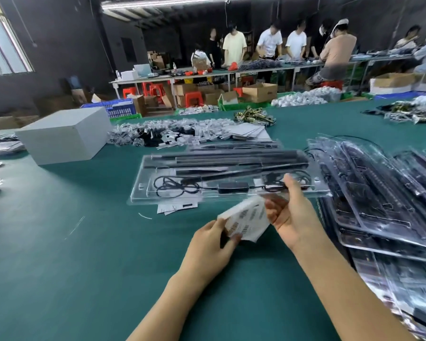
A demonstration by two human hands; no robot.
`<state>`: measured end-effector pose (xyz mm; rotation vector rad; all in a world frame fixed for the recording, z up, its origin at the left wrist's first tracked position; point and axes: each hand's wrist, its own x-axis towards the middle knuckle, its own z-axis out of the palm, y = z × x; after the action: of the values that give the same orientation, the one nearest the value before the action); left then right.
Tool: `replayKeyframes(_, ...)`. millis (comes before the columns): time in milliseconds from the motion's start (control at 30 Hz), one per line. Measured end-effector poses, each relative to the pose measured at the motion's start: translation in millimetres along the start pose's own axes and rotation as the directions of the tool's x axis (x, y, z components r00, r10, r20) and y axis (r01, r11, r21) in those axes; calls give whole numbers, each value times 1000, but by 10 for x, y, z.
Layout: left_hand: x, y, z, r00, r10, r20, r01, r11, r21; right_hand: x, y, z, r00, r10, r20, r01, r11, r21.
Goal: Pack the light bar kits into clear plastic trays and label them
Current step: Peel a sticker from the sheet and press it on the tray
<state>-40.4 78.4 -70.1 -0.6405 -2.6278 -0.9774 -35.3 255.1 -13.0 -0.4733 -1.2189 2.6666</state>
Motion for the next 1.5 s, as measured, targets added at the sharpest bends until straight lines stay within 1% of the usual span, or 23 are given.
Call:
replayKeyframes(100, -24, -5, -17, 997, 12, -74, -11, 1000, 14, 58, 91, -38, 996, 60, -72, -64, 997, -52)
replayKeyframes(233, -21, -27, -12, 995, -43, -94, 40, 999, -35, 114, 148, -93, 978, 108, -180, -135, 980, -145)
replayKeyframes(300, -19, -29, 1, 991, -79, -104, 74, 996, -51, 119, 183, -103, 968, 152, -199, -182, 973, -144)
replayKeyframes(433, -21, -13, -12, 955, -206, -213, 177, 973, -148, 132, 190, -105, 947, 239, -215, -266, 958, -109)
replayKeyframes(533, -36, 0, -13, 957, -213, -197, 187, 972, -142, 145, 183, -101, 941, 262, -212, -288, 952, -103)
replayKeyframes(667, -43, 6, -6, 972, -186, -144, 172, 979, -109, 128, 195, -89, 954, 235, -185, -262, 956, -135)
replayKeyframes(767, -44, 8, -15, 981, -158, -112, 151, 986, -72, 99, 202, -77, 966, 190, -174, -206, 975, -79)
replayKeyframes(833, -46, 7, -6, 989, -116, -91, 112, 993, -48, 105, 204, -73, 976, 139, -171, -152, 986, -70)
replayKeyframes(967, -31, 1, 23, 997, -61, -52, 62, 998, 5, 110, 205, -75, 978, 98, -182, -126, 980, -150)
replayKeyframes(1033, -20, -10, 26, 998, -51, -24, 52, 998, 34, 112, 216, -61, 977, 67, -203, -120, 959, -258)
replayKeyframes(1133, -16, -8, 25, 999, -32, -11, 33, 997, 70, 100, 221, -40, 980, 8, -198, -102, 876, -472)
replayKeyframes(1200, -17, 10, 23, 1000, -13, -19, 14, 996, 83, 60, 193, -25, 986, -12, -167, -88, 810, -579)
replayKeyframes(1267, -22, 27, 25, 1000, 1, -31, 3, 994, 108, 8, 149, -8, 992, -56, -116, -40, 723, -690)
replayKeyframes(1367, -35, 58, 9, 995, 0, -101, 12, 994, 112, -73, 96, 34, 980, -198, 31, 136, 546, -827)
replayKeyframes(1433, -40, 75, -8, 990, -3, -139, 12, 998, 66, -118, 80, 58, 940, -311, 143, 269, 414, -869)
replayKeyframes(1500, -42, 73, -9, 987, -2, -161, 5, 1000, 23, -137, 88, 60, 891, -399, 215, 345, 289, -893)
